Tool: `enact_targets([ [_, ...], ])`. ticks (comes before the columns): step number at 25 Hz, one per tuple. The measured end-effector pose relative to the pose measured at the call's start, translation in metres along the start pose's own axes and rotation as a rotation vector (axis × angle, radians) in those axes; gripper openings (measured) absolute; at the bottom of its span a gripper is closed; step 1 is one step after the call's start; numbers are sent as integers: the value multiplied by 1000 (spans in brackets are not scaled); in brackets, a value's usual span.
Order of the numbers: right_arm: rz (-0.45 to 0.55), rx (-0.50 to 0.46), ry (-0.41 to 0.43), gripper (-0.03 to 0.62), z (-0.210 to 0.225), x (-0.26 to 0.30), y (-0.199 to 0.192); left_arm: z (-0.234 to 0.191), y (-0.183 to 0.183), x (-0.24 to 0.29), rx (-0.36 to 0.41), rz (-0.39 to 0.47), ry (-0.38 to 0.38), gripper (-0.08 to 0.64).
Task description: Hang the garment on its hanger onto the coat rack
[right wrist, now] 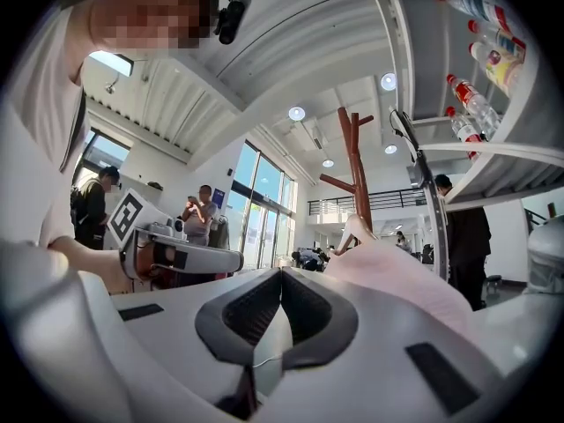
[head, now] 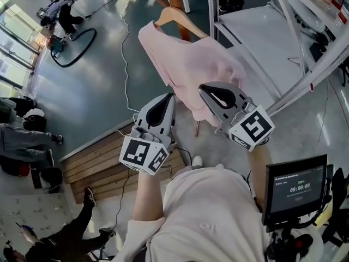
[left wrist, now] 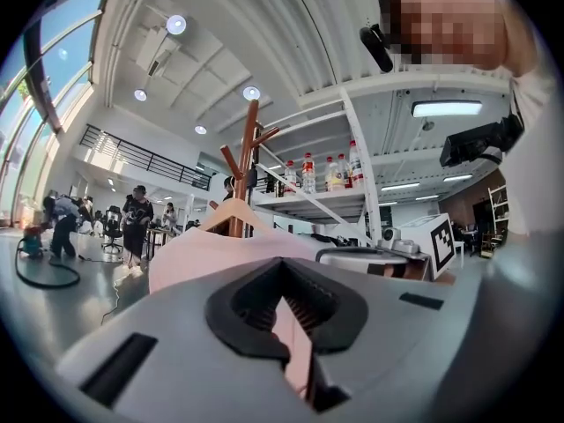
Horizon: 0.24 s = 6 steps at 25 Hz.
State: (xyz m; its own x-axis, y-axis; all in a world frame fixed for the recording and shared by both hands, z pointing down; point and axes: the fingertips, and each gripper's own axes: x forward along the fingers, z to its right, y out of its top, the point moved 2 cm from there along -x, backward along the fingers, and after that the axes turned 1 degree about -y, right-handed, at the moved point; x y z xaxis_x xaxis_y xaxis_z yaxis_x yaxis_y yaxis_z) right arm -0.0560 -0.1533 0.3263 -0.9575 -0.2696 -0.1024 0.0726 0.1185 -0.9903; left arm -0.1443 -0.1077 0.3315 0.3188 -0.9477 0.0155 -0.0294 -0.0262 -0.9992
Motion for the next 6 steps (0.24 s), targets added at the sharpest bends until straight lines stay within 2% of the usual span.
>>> enact_targets([
  [6,-3,2,6,12,1,1,1,-2,0,3,26,-4,0,6],
])
